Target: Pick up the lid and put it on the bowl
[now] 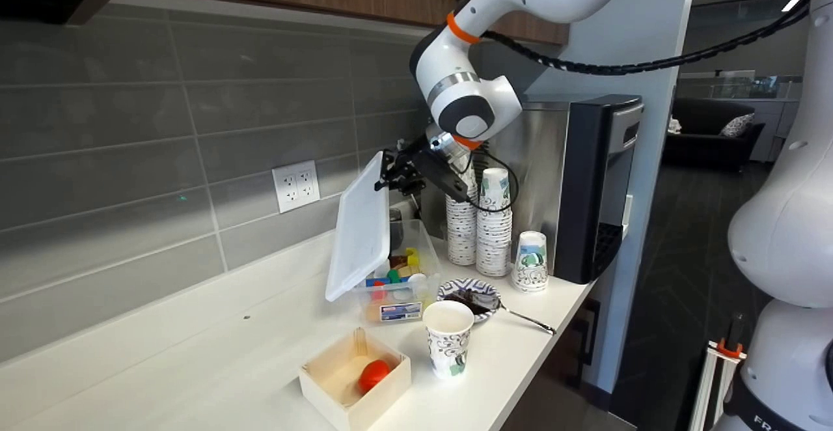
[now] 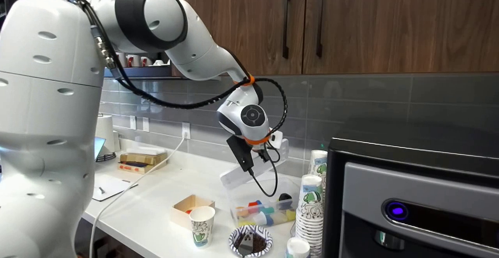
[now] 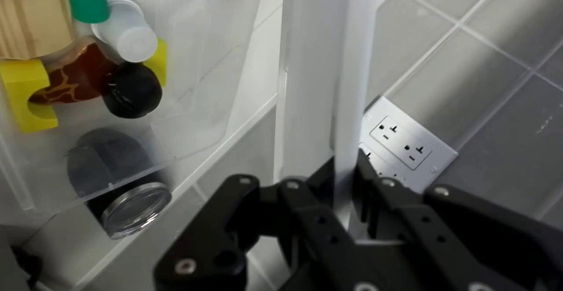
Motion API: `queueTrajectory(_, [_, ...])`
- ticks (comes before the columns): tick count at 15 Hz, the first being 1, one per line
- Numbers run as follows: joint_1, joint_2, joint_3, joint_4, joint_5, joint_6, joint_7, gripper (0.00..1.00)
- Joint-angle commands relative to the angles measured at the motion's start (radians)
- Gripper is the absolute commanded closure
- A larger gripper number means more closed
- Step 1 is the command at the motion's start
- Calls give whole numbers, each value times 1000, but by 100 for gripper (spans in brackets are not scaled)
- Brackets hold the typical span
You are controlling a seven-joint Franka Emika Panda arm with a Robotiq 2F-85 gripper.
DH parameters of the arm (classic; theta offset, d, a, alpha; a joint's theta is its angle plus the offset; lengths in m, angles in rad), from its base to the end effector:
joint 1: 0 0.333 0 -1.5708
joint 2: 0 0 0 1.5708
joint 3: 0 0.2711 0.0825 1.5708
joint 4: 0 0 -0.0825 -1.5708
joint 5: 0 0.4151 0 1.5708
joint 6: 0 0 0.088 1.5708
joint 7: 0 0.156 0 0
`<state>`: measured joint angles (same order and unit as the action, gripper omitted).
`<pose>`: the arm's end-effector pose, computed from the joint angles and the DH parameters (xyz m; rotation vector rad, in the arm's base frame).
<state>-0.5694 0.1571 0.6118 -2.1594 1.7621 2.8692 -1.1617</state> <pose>0.6102 -0.0130 0.2565 -2.2944 0.5656 -0.9689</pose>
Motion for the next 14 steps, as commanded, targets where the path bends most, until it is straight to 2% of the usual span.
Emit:
queueTrajectory(1, [-44, -66, -25, -79, 146, -68, -118, 98])
queueTrajectory(8, [-75, -30, -67, -118, 166, -132, -124, 98])
queueTrajectory(14, [-123, -19, -125, -141, 184, -256, -141, 98])
